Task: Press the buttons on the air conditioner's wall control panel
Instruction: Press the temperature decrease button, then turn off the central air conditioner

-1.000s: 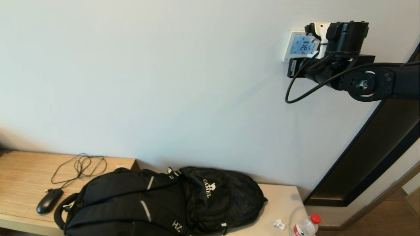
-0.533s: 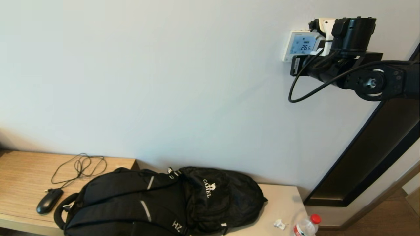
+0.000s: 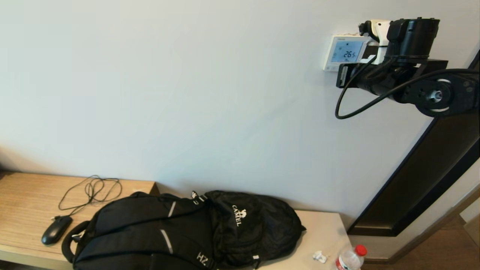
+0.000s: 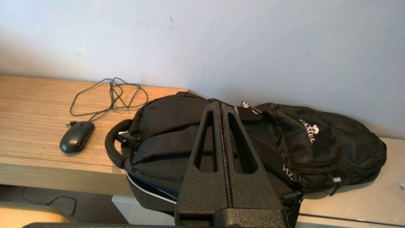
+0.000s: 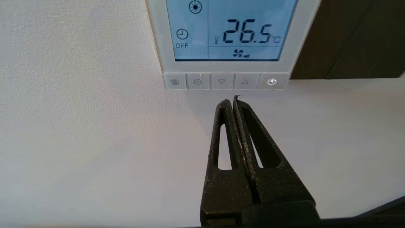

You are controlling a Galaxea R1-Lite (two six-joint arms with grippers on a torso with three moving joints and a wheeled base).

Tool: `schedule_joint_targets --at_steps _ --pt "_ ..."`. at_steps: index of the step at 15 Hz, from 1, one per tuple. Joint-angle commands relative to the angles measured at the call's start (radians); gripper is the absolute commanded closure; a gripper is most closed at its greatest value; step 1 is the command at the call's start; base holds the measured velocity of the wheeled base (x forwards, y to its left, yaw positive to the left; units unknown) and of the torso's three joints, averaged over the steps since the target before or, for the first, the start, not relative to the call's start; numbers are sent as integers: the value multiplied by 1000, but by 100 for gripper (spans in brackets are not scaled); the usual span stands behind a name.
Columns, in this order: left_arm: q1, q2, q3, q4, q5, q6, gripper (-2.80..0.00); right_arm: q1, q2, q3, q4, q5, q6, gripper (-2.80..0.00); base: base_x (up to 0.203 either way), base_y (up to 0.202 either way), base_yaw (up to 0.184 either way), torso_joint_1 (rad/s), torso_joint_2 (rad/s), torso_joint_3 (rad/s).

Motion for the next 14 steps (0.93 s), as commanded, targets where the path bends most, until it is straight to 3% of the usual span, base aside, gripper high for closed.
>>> schedule_joint_targets --at_steps 1,7,14 --pt "0 0 0 -1 0 -1 0 -2 -92 61 -1 -1 0 0 0 0 0 0 0 0" --pt "0 -1 0 0 0 -1 0 -21 -448 423 -1 0 -1 0 0 0 0 0 0 0" --pt "0 0 0 -1 0 -2 0 -42 -965 999 12 -29 -11 0 0 0 0 0 0 0"
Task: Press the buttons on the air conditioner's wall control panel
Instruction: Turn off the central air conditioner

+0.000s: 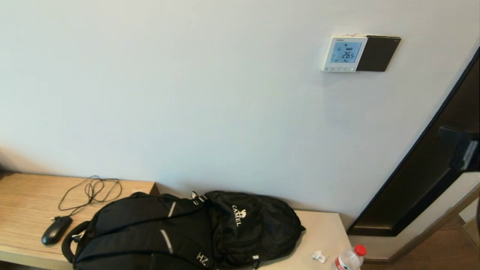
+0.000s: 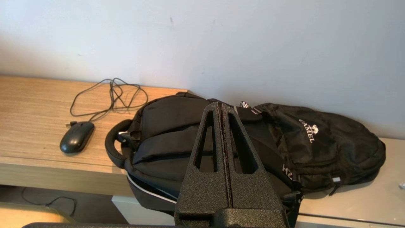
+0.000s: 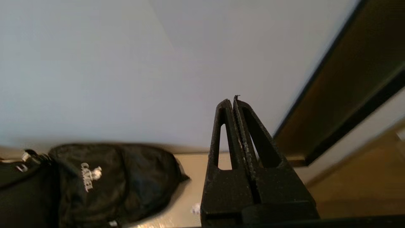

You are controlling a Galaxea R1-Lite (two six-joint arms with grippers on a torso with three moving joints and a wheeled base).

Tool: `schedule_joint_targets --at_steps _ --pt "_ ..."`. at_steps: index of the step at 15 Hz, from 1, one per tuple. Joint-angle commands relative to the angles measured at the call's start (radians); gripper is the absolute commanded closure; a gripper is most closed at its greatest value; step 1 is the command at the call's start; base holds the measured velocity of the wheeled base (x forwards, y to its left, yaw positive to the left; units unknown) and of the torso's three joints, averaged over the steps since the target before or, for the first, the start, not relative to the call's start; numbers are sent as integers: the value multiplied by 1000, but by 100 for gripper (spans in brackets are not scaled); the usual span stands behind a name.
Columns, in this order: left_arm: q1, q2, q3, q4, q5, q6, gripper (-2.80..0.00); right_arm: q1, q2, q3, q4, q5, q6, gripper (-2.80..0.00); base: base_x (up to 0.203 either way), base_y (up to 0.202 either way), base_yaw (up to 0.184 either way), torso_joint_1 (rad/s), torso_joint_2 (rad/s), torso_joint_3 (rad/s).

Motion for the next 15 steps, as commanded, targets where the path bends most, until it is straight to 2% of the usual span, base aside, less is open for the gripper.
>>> schedule_joint_targets --at_steps 1,5,9,12,14,15 --pt "0 -1 0 0 0 -1 0 -34 -226 181 4 -24 -8 0 0 0 0 0 0 0" --pt "0 -1 0 -1 0 -1 0 -83 -443 326 59 -51 -32 0 0 0 0 0 0 0" --pt "0 0 0 -1 0 -1 0 -110 -679 400 330 -49 -35 0 0 0 0 0 0 0" --pt "0 0 0 -1 0 -1 0 -115 -793 534 377 -36 -34 0 0 0 0 0 0 0" --pt "0 0 0 -1 0 -1 0 -136 -847 585 378 44 -32 0 0 0 0 0 0 0" --pt "0 0 0 -1 0 -1 0 -151 -896 604 382 119 -36 0 0 0 0 0 0 0"
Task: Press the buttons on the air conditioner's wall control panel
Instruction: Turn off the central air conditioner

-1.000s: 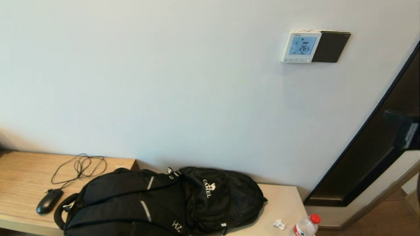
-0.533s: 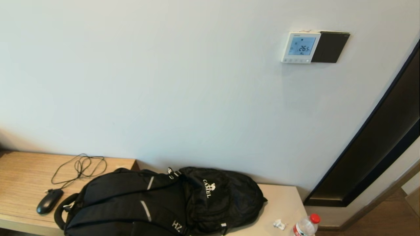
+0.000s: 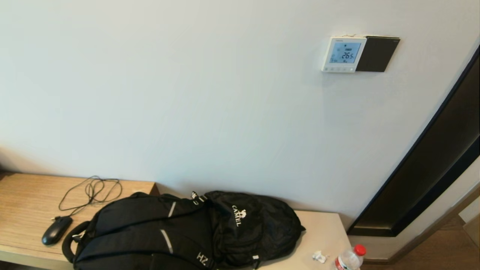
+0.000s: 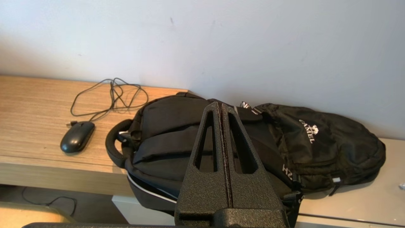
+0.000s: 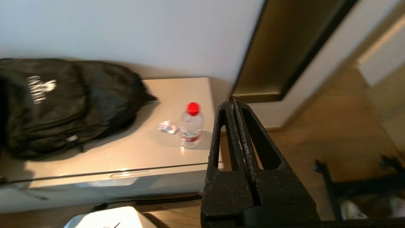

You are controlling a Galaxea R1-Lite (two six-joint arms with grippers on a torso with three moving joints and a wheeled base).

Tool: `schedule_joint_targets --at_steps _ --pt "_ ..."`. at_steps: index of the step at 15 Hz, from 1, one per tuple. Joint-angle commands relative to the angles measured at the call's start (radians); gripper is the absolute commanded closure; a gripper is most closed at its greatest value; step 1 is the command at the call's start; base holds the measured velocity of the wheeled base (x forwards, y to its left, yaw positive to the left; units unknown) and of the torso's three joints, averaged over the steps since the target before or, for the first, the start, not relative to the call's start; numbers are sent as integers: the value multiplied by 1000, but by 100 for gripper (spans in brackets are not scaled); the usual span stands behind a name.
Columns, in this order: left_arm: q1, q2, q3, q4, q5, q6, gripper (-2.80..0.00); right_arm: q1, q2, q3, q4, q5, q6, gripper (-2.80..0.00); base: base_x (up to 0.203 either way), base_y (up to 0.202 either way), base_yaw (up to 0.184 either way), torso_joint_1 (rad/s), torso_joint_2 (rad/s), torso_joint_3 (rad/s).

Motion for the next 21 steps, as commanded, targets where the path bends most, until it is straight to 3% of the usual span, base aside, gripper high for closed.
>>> schedule_joint_targets --at_steps 1,6,8,21 --pt "0 -1 0 -1 0 0 0 -27 -127 48 5 123 -7 0 0 0 0 0 0 0" --pt "0 0 0 -1 0 0 0 -33 -254 112 -14 224 10 0 0 0 0 0 0 0" --pt "0 0 0 -1 0 0 0 -33 -254 134 -77 229 13 0 0 0 0 0 0 0" --pt "0 -1 0 -1 0 0 0 -32 -254 146 -117 226 43 0 0 0 0 0 0 0"
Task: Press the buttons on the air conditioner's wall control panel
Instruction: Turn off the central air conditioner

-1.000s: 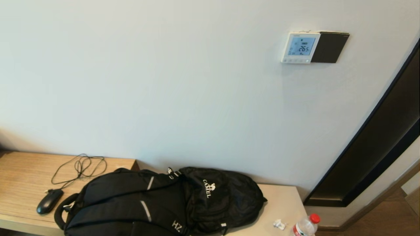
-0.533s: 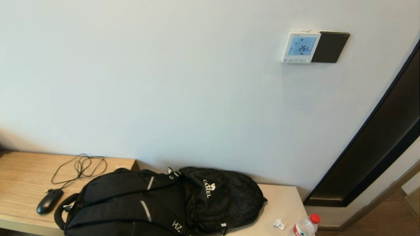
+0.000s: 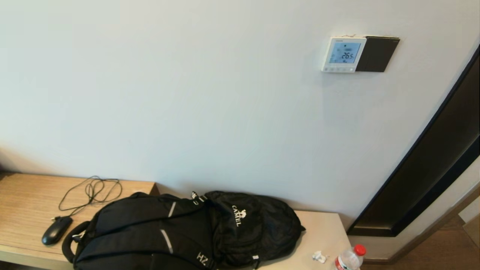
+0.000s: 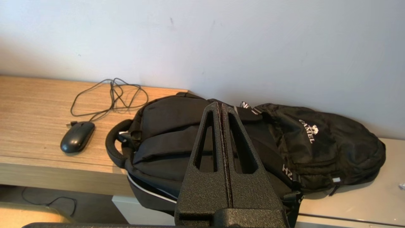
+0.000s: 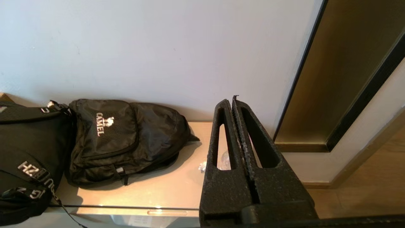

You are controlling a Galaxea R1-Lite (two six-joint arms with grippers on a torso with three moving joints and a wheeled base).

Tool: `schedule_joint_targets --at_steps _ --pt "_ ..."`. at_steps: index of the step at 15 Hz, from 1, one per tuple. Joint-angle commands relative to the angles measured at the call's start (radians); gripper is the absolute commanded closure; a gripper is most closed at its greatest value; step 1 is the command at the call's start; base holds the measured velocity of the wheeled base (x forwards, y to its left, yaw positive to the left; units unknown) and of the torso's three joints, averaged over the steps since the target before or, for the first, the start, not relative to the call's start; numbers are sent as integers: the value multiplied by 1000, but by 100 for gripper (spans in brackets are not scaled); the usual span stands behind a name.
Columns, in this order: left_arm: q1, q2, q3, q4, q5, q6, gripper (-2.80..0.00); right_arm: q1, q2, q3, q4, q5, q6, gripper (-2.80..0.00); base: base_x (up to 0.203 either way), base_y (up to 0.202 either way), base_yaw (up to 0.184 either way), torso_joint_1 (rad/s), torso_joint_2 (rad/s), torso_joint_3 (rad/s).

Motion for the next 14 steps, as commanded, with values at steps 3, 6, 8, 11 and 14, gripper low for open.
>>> schedule_joint_targets --at_steps 3,6,8,11,14 --pt "0 0 0 -1 0 0 0 -1 2 7 -16 -2 2 0 0 0 0 0 0 0" --pt "0 -2 0 -1 0 0 0 1 2 7 -16 -4 0 0 0 0 0 0 0 0" --pt "0 0 0 -1 0 0 0 1 2 7 -16 -4 2 0 0 0 0 0 0 0" --pt "0 0 0 -1 0 0 0 1 4 7 -16 -4 0 0 0 0 0 0 0 0" --pt "0 0 0 -1 0 0 0 -1 2 6 -14 -1 2 0 0 0 0 0 0 0"
